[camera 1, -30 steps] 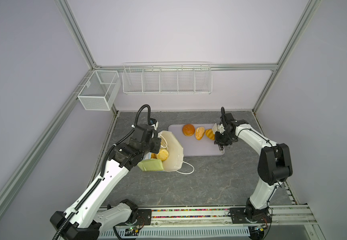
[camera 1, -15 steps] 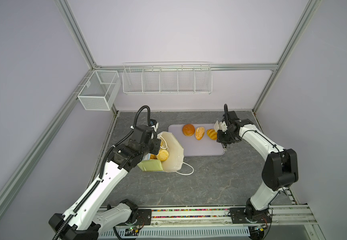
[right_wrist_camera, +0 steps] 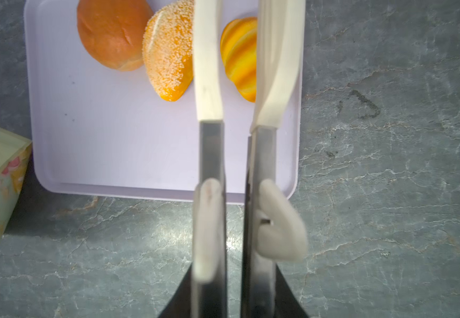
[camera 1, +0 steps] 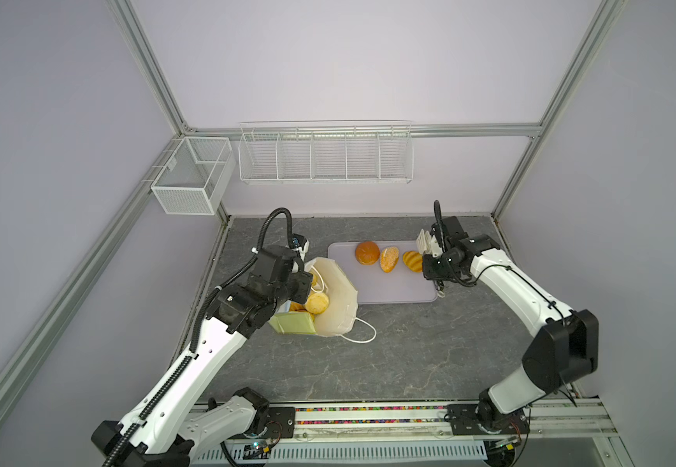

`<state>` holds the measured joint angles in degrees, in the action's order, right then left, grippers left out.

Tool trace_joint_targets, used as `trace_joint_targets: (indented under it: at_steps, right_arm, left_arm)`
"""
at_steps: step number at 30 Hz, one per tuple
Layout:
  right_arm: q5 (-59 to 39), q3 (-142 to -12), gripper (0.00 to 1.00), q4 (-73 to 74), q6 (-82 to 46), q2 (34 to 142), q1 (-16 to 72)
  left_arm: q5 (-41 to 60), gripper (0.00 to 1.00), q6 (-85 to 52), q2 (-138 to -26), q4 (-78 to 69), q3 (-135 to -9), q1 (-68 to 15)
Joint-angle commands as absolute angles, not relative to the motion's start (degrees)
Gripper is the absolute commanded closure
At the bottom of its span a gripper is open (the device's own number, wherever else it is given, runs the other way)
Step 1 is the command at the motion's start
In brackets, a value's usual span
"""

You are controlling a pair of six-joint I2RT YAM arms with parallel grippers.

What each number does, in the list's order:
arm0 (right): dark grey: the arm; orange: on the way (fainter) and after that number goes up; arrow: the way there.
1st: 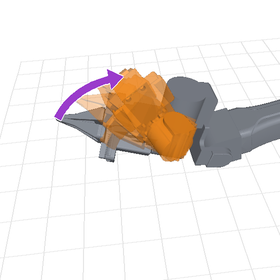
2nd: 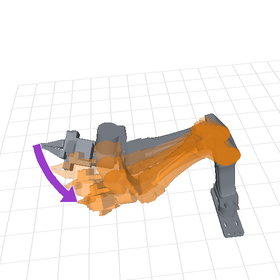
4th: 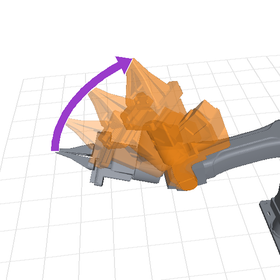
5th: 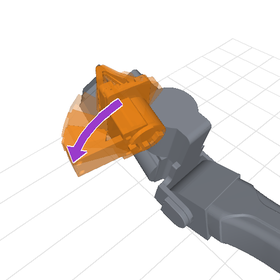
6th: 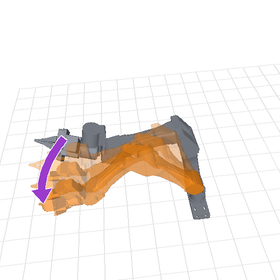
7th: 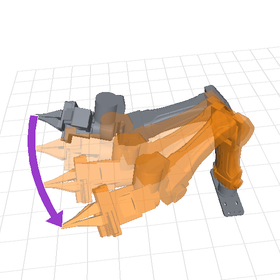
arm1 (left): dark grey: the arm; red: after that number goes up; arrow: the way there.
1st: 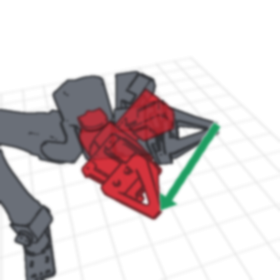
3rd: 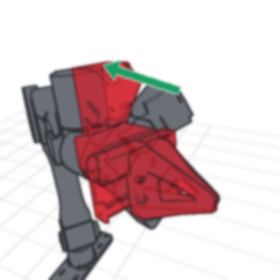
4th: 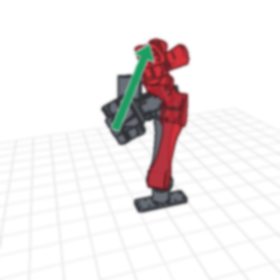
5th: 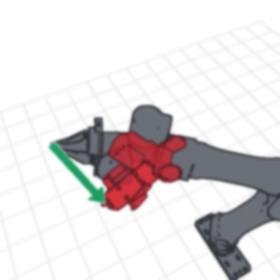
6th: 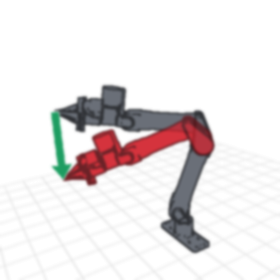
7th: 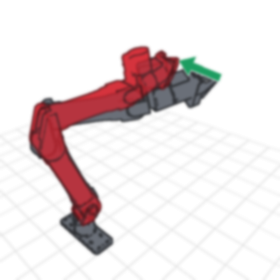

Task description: Take the fake bread out of the paper bag

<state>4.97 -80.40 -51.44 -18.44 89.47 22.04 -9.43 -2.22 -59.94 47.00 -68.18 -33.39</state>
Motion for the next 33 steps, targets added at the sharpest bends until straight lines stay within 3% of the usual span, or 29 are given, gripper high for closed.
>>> trace_joint_targets:
  at_steps: [1, 12, 21, 25, 33]
  right_arm:
    - [7.75, -78.14, 0.71, -53.21, -19.50, 84.31, 25.60]
    - [13.89, -70.92, 0.73, -58.19, -33.09, 71.71, 49.13]
    - [20.92, -78.40, 0.74, -63.25, -42.10, 74.58, 69.23]
    - [22.56, -82.29, 0.74, -63.61, -42.51, 77.76, 73.17]
    - [22.71, -79.59, 0.75, -58.45, -40.82, 78.47, 72.68]
  left_arm:
    - [-10.95, 1.00, 0.55, -58.51, 46.59, -67.18, -33.40]
    - [-10.61, 1.00, 1.22, -55.67, 44.22, -62.80, -33.40]
    - [-10.19, 1.00, 0.98, -53.27, 43.55, -63.10, -33.49]
    - [-12.46, 1.00, 2.77, -53.08, 44.53, -65.56, -33.49]
    - [-23.29, 1.00, 9.03, -56.85, 47.39, -71.00, -33.40]
